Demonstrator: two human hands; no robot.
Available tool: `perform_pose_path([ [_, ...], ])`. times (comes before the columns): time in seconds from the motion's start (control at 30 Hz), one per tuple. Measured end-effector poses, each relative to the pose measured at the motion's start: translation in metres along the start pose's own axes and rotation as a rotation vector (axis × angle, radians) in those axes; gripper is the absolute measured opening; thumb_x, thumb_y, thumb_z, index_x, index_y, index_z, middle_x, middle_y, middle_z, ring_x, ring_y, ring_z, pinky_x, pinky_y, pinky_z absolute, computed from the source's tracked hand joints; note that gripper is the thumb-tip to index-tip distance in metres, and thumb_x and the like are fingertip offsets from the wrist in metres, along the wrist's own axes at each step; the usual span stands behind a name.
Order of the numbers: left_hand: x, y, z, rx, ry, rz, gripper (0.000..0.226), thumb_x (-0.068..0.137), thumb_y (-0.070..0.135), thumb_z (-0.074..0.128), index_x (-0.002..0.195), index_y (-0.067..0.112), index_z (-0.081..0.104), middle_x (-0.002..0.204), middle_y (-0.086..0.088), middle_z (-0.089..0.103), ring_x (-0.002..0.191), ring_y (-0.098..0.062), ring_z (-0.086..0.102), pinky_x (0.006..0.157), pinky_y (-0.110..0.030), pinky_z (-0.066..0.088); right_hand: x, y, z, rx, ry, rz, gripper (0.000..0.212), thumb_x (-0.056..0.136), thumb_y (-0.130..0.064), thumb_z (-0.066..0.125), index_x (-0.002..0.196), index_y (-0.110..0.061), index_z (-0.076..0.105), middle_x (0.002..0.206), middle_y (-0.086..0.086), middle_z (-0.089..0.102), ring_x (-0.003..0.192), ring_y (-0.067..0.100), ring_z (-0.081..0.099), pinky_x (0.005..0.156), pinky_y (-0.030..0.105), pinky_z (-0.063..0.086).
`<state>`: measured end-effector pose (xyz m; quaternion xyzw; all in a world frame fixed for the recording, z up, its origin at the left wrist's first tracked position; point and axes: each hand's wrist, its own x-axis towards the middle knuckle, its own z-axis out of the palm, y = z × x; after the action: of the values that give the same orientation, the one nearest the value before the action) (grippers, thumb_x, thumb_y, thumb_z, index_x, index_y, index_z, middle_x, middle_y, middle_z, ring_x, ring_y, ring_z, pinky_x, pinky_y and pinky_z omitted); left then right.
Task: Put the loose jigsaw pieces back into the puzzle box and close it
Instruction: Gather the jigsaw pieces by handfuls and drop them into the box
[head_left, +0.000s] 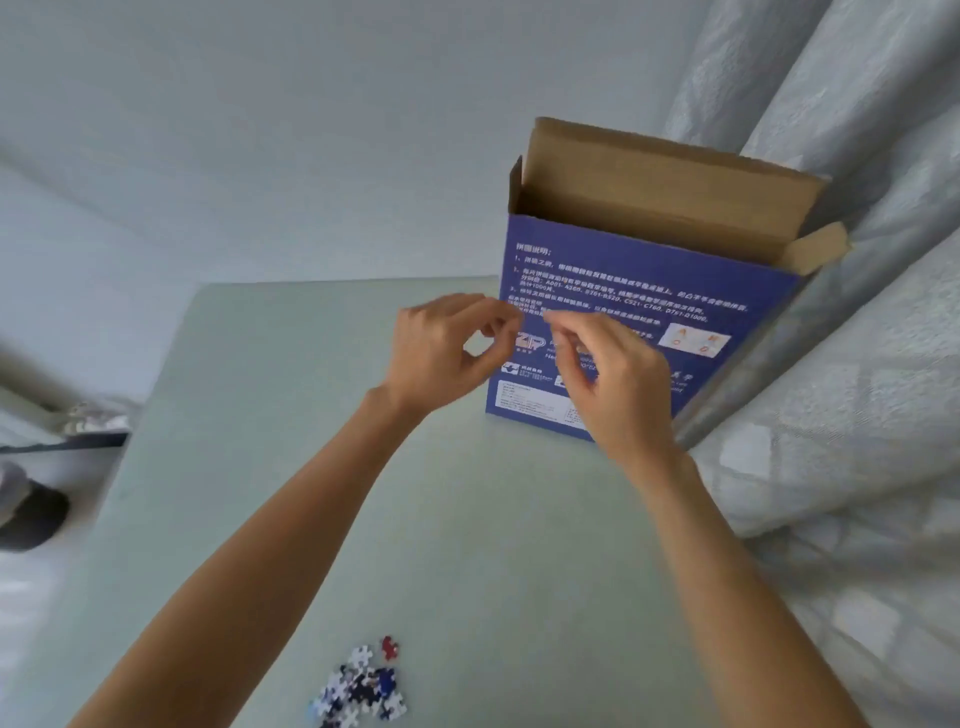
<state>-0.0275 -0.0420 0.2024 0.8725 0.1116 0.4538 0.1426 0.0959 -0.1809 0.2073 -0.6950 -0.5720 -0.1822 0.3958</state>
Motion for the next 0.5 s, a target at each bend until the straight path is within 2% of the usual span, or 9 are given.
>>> perform_pose_path([
  [0.07,-0.059,0.001,-0.020,0.020,-0.097,-0.192,0.021,0.088,0.030,0.053,0.083,0.018,0.071,0.073,0.009,0.069,0.066,-0.005,0.063,0.055,-0.029,0.052,-0.045,-0.020,0.030,0.053,-0.129,0.042,0.017,0.091,-0.018,0.056,0.103,-0.013,0.067,0.093,0.001,0.070,0.081,0.016,0.065,0.066,0.026,0.051],
  [0.17,-0.141,0.002,-0.045,0.080,-0.348,-0.571,0.015,0.083,0.034,0.056,0.089,0.031,0.069,0.080,0.017,0.068,0.076,0.002,0.063,0.069,-0.029,0.053,-0.106,-0.042,0.071,0.096,-0.394,0.111,0.018,0.088,-0.014,0.057,0.102,-0.017,0.067,0.098,-0.003,0.068,0.090,0.017,0.062,0.068,0.031,0.054],
  [0.27,-0.216,0.002,-0.071,0.109,-0.506,-0.839,0.017,0.084,0.029,0.062,0.100,0.032,0.067,0.091,0.015,0.068,0.085,-0.003,0.063,0.080,-0.031,0.051,-0.157,-0.055,0.105,0.164,-0.698,0.167,0.025,0.086,-0.011,0.057,0.108,-0.017,0.066,0.109,0.000,0.063,0.104,0.021,0.055,0.082,0.033,0.051],
  [0.4,-0.302,0.012,-0.102,0.186,-0.685,-1.129,0.045,0.082,0.029,0.067,0.124,0.026,0.054,0.115,0.003,0.060,0.099,-0.014,0.058,0.084,-0.028,0.046,-0.209,-0.076,0.136,0.166,-1.109,0.258,0.039,0.088,-0.012,0.055,0.127,-0.015,0.054,0.125,0.006,0.051,0.119,0.024,0.045,0.099,0.028,0.036],
  [0.5,-0.352,0.028,-0.110,0.213,-0.786,-1.295,0.067,0.076,0.031,0.073,0.135,0.023,0.042,0.125,-0.006,0.050,0.108,-0.021,0.053,0.092,-0.032,0.044,-0.242,-0.096,0.148,0.115,-1.267,0.290,0.052,0.086,-0.014,0.059,0.135,-0.012,0.042,0.130,0.011,0.041,0.121,0.028,0.042,0.101,0.030,0.034],
])
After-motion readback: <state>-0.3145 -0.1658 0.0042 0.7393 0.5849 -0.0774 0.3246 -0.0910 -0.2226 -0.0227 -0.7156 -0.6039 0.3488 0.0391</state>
